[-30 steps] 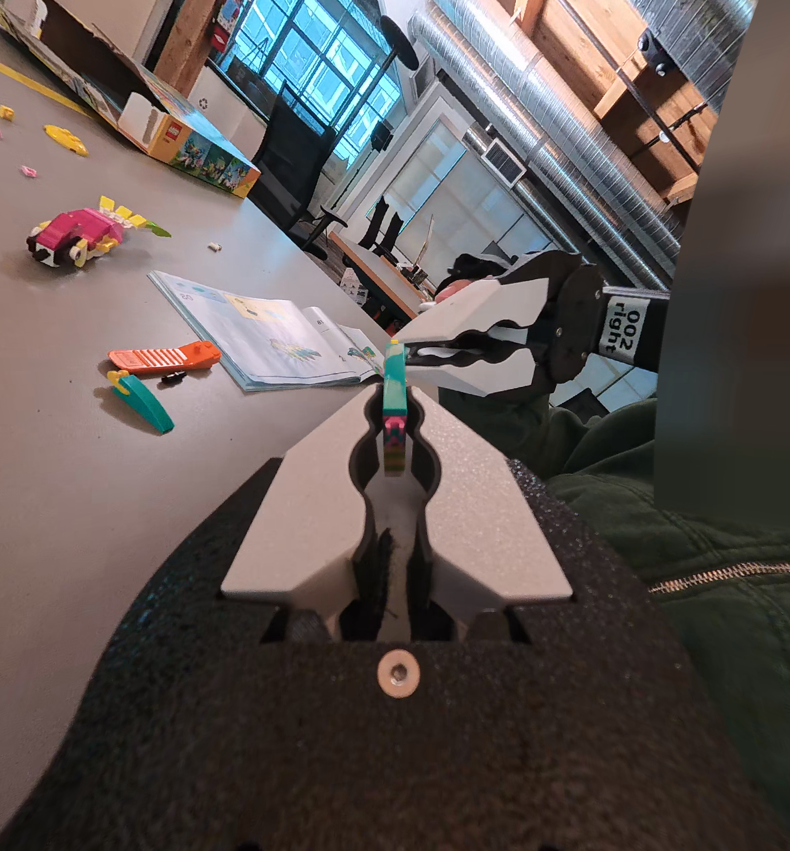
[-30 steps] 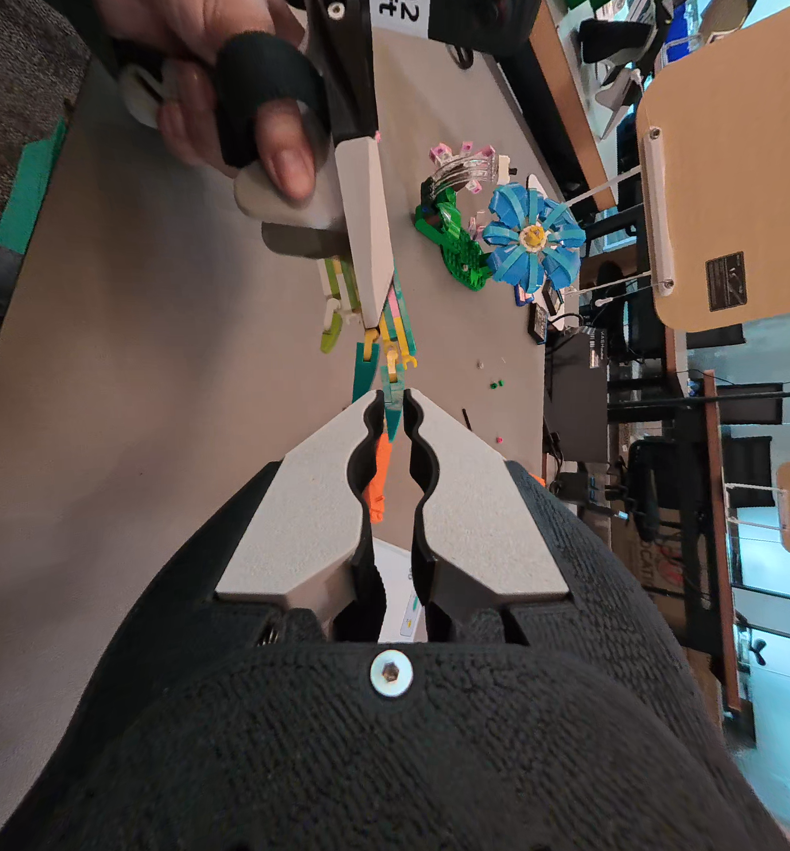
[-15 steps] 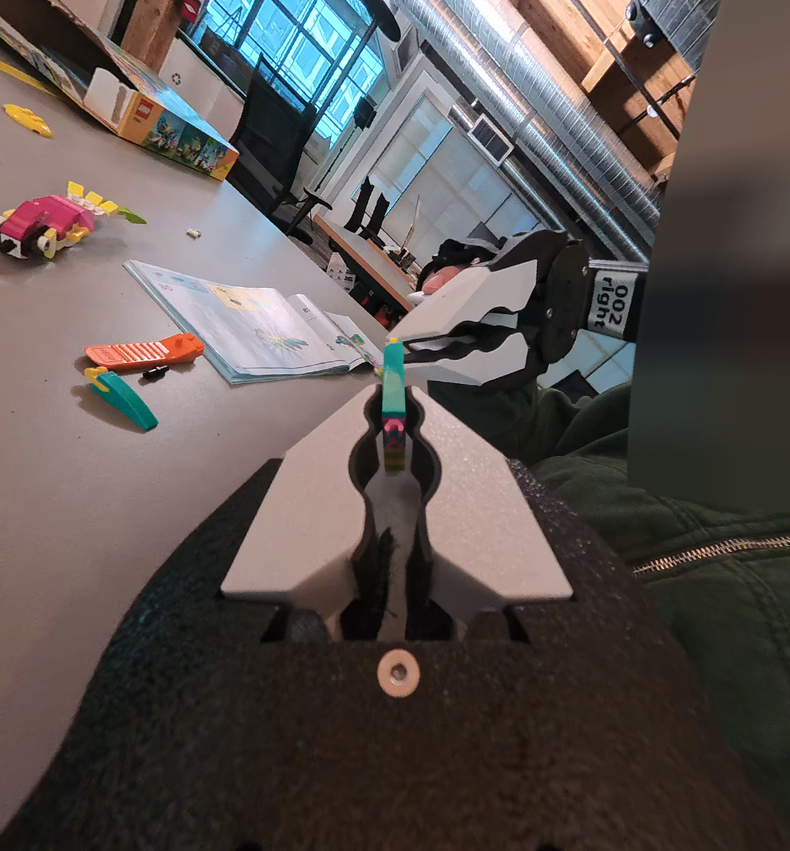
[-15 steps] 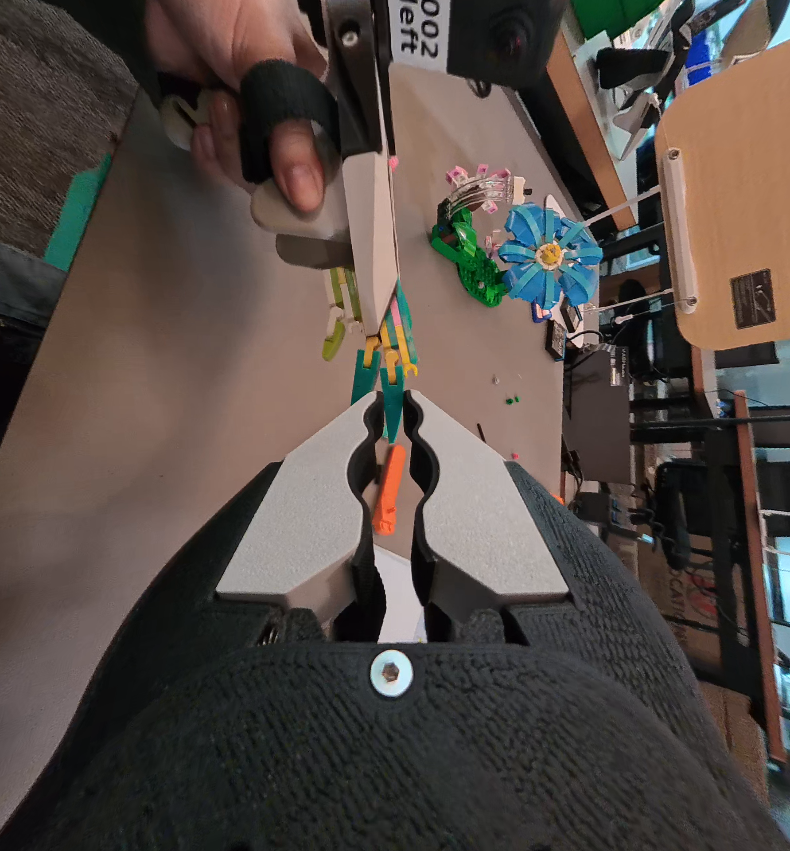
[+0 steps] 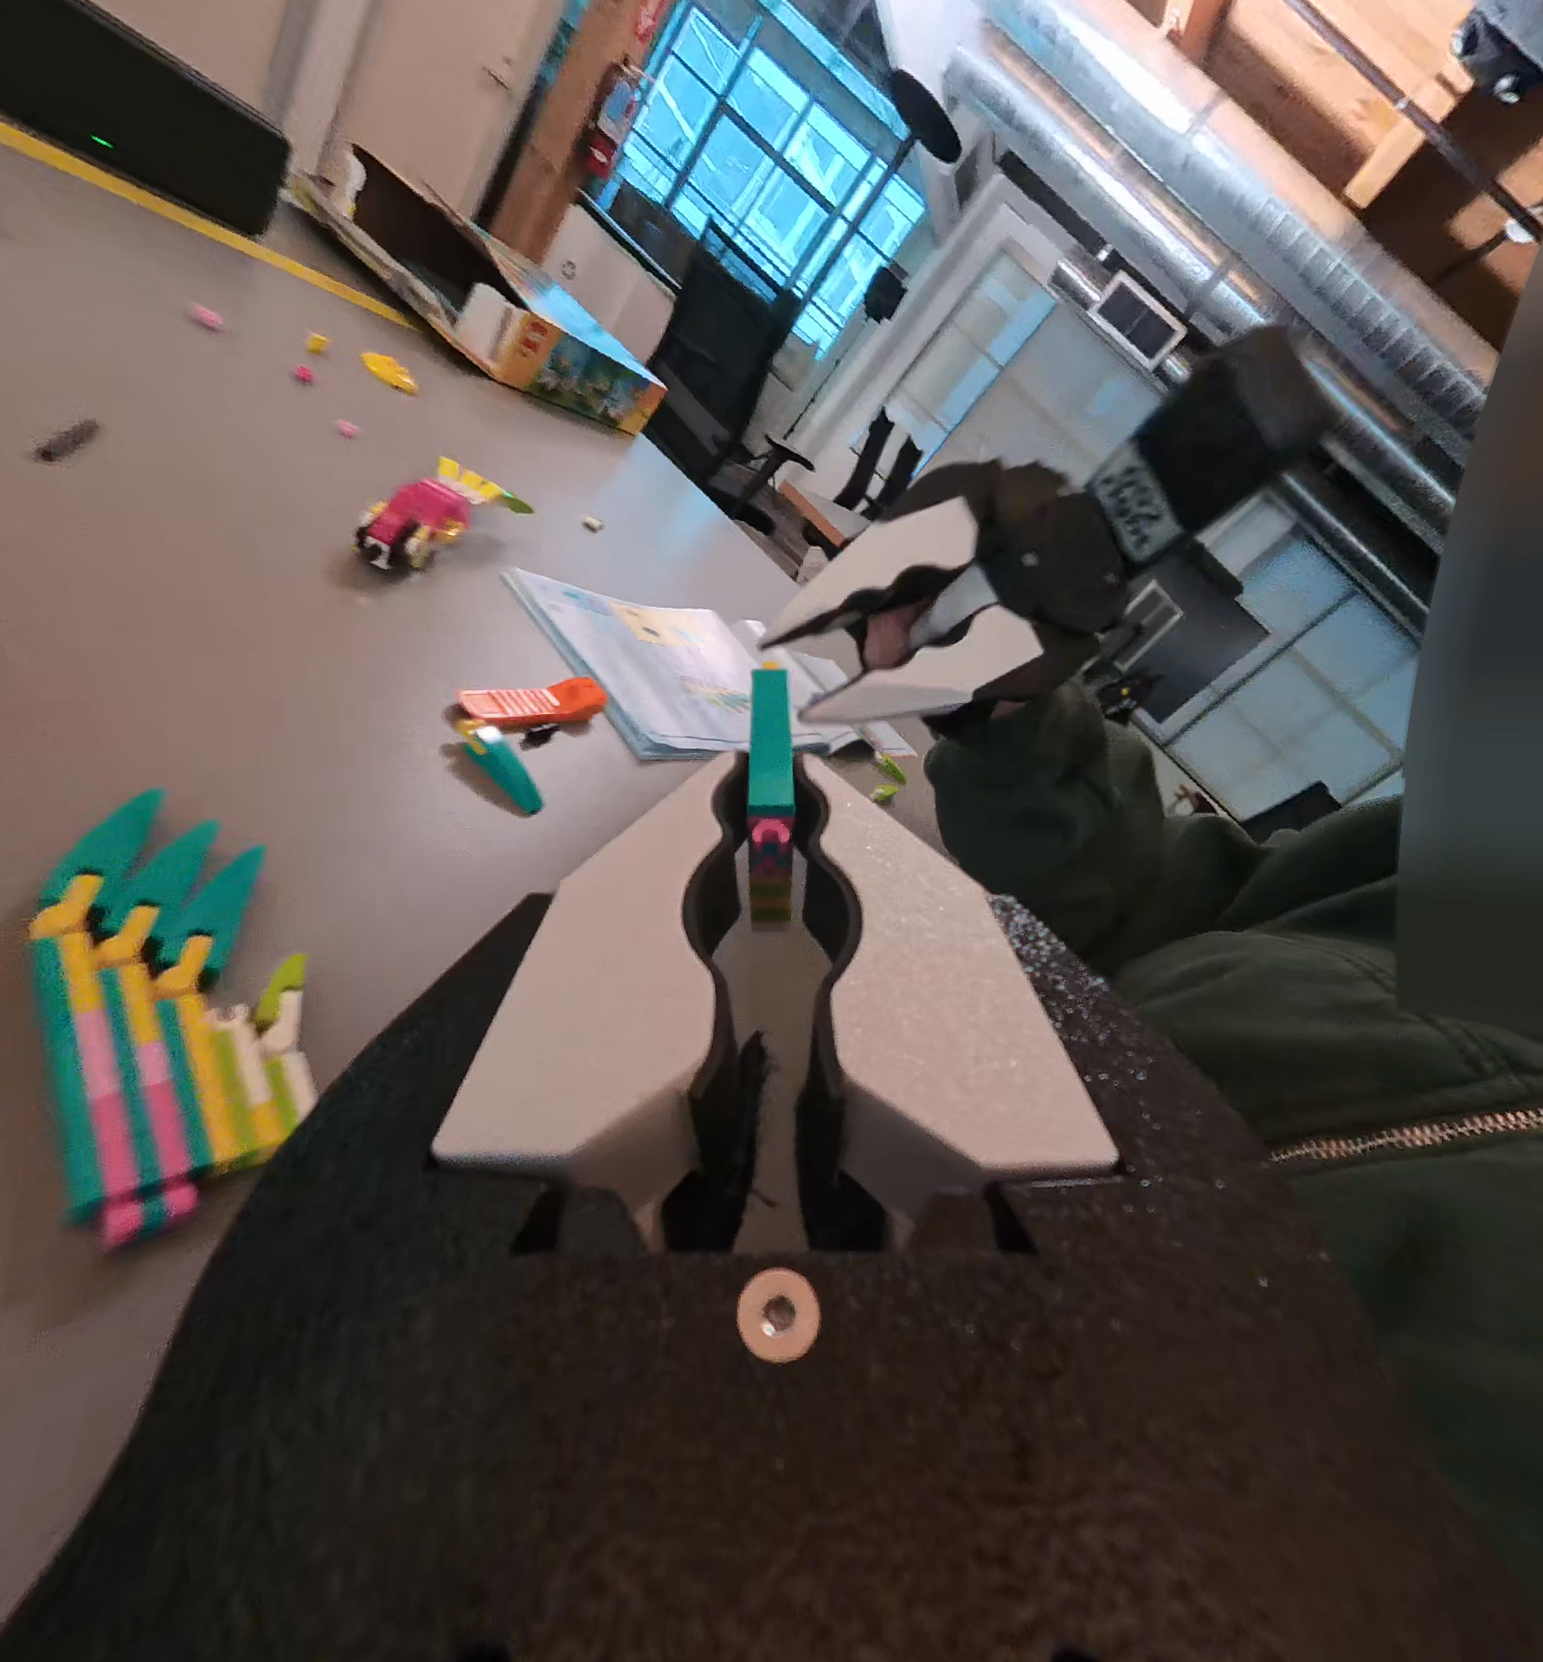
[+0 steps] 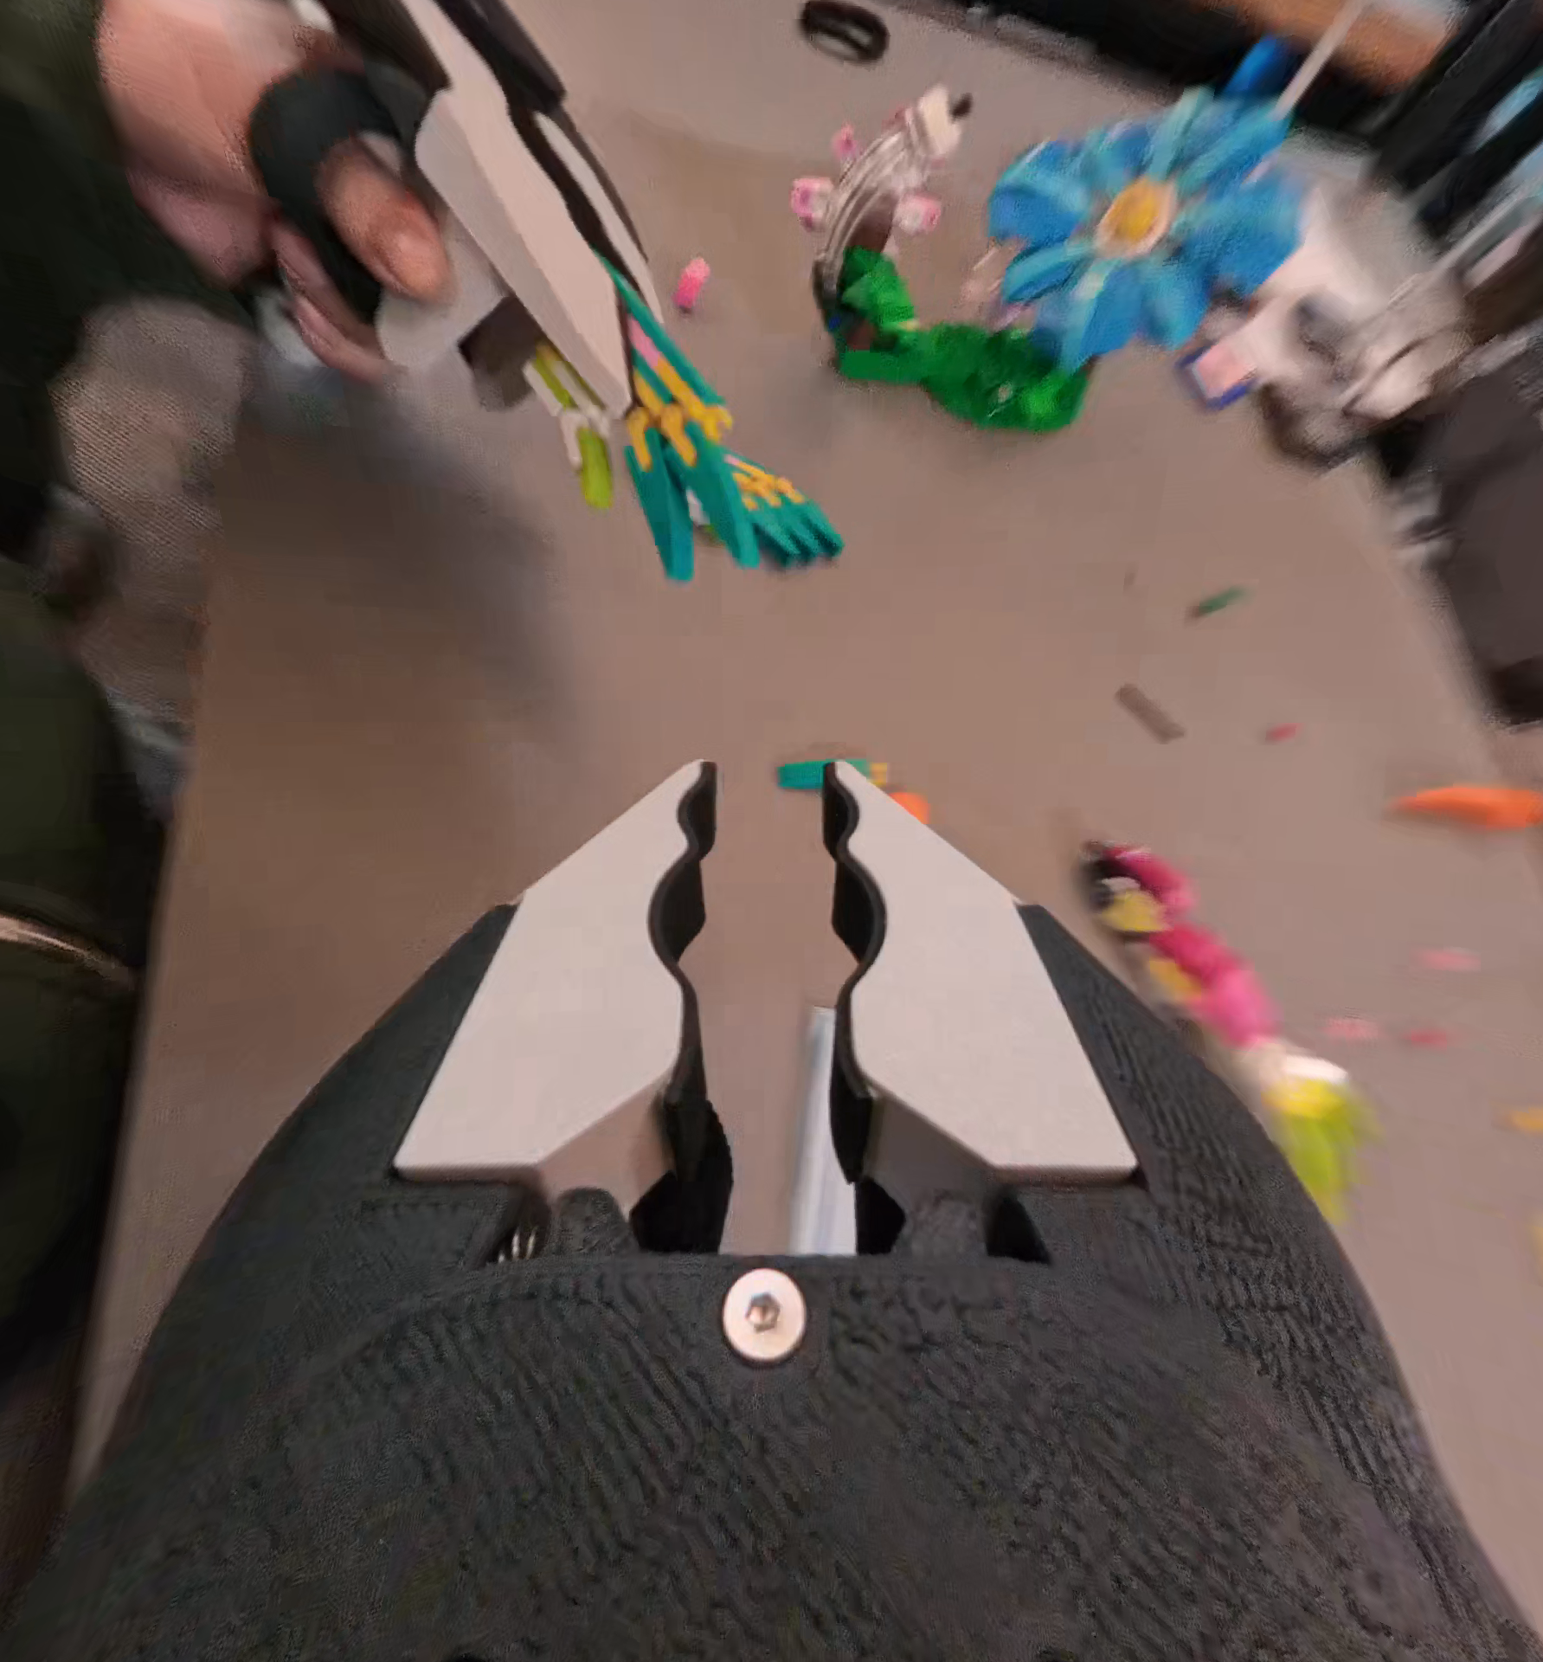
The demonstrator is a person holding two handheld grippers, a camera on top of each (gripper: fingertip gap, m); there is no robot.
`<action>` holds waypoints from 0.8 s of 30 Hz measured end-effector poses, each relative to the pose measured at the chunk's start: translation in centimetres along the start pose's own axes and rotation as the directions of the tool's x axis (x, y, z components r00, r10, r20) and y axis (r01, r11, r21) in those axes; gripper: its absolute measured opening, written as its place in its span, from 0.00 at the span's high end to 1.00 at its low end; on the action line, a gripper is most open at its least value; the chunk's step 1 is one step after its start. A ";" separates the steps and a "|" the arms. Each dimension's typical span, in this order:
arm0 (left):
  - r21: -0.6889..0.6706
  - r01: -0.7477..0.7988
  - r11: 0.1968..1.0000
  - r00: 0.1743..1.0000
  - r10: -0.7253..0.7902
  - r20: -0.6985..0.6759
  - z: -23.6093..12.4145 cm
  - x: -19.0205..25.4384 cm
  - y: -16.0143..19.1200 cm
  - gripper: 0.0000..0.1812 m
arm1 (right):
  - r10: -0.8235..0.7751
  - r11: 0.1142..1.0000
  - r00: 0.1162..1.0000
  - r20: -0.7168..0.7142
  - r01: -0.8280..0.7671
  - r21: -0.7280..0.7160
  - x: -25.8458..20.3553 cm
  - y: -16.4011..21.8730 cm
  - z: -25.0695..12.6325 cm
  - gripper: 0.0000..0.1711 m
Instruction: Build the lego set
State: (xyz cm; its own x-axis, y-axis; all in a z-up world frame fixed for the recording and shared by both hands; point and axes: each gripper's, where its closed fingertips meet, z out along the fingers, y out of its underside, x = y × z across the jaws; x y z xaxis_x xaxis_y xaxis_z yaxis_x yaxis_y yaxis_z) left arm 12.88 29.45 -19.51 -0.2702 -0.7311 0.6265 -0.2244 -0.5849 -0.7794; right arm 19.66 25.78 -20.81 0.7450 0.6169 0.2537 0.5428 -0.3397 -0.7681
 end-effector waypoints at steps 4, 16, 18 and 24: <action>0.021 0.001 1.000 1.000 -0.001 -0.012 -0.5 0.1 -0.4 0.97 | 0.324 0.898 0.896 0.303 -0.392 0.200 -1.7 -1.9 1.6 0.81; -0.022 0.050 0.999 0.985 -0.053 -0.167 1.2 2.4 0.8 0.97 | 0.453 0.683 0.660 0.600 -0.689 0.243 -3.3 -5.6 2.0 0.94; 0.003 0.054 0.999 0.985 -0.052 -0.165 1.4 2.3 0.4 0.96 | 0.460 0.647 0.624 0.631 -0.723 0.244 -3.2 -5.8 1.7 0.96; 0.047 0.102 0.994 0.972 -0.089 -0.219 1.8 2.9 -0.1 0.95 | 0.454 0.612 0.619 0.641 -0.739 0.280 -3.0 -6.3 1.3 0.96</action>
State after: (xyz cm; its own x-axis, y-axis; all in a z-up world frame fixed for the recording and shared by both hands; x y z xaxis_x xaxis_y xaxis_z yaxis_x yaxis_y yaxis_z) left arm 13.82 26.72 -17.60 -0.4477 -0.5812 0.6796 -0.2067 -0.6721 -0.7110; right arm 13.47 27.00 -17.53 0.4589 0.6826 -0.5688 -0.3271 -0.4654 -0.8224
